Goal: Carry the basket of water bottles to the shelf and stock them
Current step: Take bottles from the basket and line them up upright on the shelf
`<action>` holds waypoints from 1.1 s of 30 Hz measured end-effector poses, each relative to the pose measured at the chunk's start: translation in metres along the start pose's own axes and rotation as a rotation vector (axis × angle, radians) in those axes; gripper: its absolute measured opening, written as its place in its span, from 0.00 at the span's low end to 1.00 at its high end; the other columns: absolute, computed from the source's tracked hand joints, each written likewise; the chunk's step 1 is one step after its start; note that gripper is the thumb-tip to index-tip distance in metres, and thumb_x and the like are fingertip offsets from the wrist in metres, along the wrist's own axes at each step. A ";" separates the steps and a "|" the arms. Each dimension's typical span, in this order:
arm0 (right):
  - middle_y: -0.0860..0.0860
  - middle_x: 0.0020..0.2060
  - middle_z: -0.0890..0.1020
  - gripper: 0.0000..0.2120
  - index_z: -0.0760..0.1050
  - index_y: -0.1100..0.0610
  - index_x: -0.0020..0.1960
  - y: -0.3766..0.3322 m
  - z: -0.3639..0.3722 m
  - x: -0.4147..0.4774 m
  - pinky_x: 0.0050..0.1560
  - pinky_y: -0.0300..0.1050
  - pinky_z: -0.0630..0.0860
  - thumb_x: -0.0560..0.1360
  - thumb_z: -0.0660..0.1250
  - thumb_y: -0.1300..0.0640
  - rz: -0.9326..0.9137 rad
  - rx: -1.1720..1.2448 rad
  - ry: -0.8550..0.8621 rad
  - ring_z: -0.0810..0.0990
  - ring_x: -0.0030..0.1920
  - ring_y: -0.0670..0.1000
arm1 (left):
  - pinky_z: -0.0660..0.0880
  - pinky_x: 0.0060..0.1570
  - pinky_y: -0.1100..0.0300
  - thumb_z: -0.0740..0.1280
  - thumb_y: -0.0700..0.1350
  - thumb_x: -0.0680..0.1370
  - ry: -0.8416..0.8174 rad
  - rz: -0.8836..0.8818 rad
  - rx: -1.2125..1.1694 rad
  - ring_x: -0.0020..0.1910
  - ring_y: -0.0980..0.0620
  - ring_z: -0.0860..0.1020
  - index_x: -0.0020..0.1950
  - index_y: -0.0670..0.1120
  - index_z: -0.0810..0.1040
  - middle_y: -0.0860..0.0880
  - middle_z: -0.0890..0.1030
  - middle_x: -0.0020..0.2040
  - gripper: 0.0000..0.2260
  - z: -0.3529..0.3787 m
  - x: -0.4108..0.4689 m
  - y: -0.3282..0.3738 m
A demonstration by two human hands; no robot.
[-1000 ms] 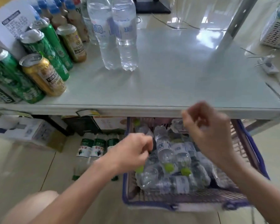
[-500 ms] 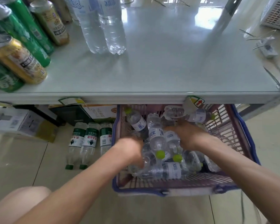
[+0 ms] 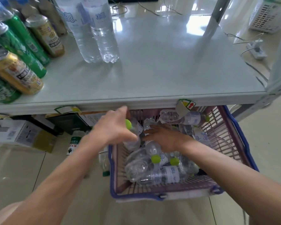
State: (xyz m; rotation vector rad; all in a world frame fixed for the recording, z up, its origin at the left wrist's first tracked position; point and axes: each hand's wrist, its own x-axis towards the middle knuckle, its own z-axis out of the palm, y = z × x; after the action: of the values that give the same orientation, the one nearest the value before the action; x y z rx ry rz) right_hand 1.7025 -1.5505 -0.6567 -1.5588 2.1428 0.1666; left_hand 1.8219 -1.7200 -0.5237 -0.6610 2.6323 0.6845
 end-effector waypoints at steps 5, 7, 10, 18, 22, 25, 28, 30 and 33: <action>0.49 0.81 0.57 0.39 0.56 0.41 0.80 -0.008 0.003 0.003 0.77 0.64 0.52 0.76 0.69 0.63 0.013 -0.063 -0.081 0.51 0.81 0.55 | 0.83 0.41 0.49 0.86 0.44 0.62 0.086 0.110 -0.581 0.37 0.49 0.86 0.59 0.52 0.72 0.46 0.88 0.41 0.32 -0.045 -0.020 -0.030; 0.49 0.81 0.55 0.39 0.58 0.37 0.79 -0.010 -0.003 0.001 0.78 0.65 0.51 0.76 0.70 0.62 0.020 -0.066 -0.115 0.50 0.81 0.56 | 0.85 0.52 0.46 0.85 0.44 0.61 0.125 0.187 -0.791 0.43 0.51 0.89 0.61 0.51 0.71 0.50 0.90 0.45 0.34 -0.046 -0.019 -0.040; 0.47 0.80 0.59 0.38 0.63 0.37 0.77 -0.006 -0.009 0.003 0.77 0.65 0.51 0.74 0.72 0.61 -0.013 -0.040 -0.110 0.52 0.80 0.56 | 0.82 0.58 0.44 0.84 0.42 0.63 0.126 0.280 -1.082 0.52 0.42 0.87 0.63 0.48 0.71 0.43 0.88 0.52 0.34 -0.035 -0.009 -0.036; 0.48 0.73 0.73 0.38 0.70 0.48 0.74 -0.017 -0.023 -0.016 0.66 0.43 0.70 0.67 0.81 0.54 -0.125 0.114 -0.080 0.72 0.70 0.53 | 0.79 0.64 0.38 0.82 0.48 0.64 0.203 0.320 -1.190 0.59 0.34 0.84 0.61 0.44 0.81 0.37 0.85 0.59 0.27 -0.005 0.005 -0.011; 0.40 0.66 0.78 0.30 0.70 0.40 0.70 -0.019 -0.028 -0.035 0.61 0.46 0.78 0.71 0.77 0.45 -0.122 0.232 -0.065 0.79 0.60 0.47 | 0.81 0.58 0.47 0.79 0.47 0.67 0.207 0.334 -1.341 0.53 0.44 0.85 0.58 0.45 0.83 0.43 0.87 0.55 0.21 -0.015 0.006 -0.009; 0.35 0.63 0.79 0.31 0.73 0.42 0.71 -0.017 -0.044 -0.059 0.59 0.42 0.79 0.70 0.76 0.38 -0.087 0.370 0.066 0.80 0.54 0.37 | 0.80 0.61 0.43 0.78 0.47 0.68 0.257 0.359 -1.395 0.54 0.43 0.85 0.59 0.47 0.84 0.44 0.87 0.55 0.20 -0.026 0.006 -0.007; 0.36 0.62 0.82 0.33 0.78 0.44 0.68 -0.020 -0.074 -0.084 0.63 0.40 0.77 0.65 0.81 0.40 -0.109 0.611 0.210 0.79 0.62 0.36 | 0.76 0.69 0.40 0.77 0.47 0.69 0.322 0.424 -1.398 0.61 0.38 0.83 0.61 0.46 0.85 0.43 0.86 0.58 0.21 -0.041 0.006 -0.004; 0.38 0.55 0.86 0.26 0.83 0.41 0.61 -0.027 -0.098 -0.102 0.60 0.37 0.78 0.64 0.84 0.47 -0.125 0.770 0.306 0.83 0.57 0.39 | 0.78 0.66 0.45 0.78 0.45 0.68 0.364 0.471 -1.393 0.59 0.42 0.84 0.62 0.45 0.85 0.45 0.87 0.56 0.22 -0.053 0.007 0.001; 0.39 0.38 0.87 0.21 0.86 0.36 0.44 -0.033 -0.135 -0.124 0.44 0.27 0.77 0.57 0.86 0.55 -0.112 0.905 0.571 0.84 0.39 0.35 | 0.79 0.63 0.50 0.78 0.44 0.69 0.432 0.554 -1.367 0.55 0.47 0.86 0.63 0.44 0.85 0.46 0.88 0.54 0.22 -0.071 0.003 0.020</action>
State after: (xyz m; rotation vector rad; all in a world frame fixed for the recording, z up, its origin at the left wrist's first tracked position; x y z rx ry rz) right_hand 1.7201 -1.5049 -0.4767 -1.2128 2.0057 -1.2388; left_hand 1.7947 -1.7431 -0.4593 -0.3332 2.3182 2.8297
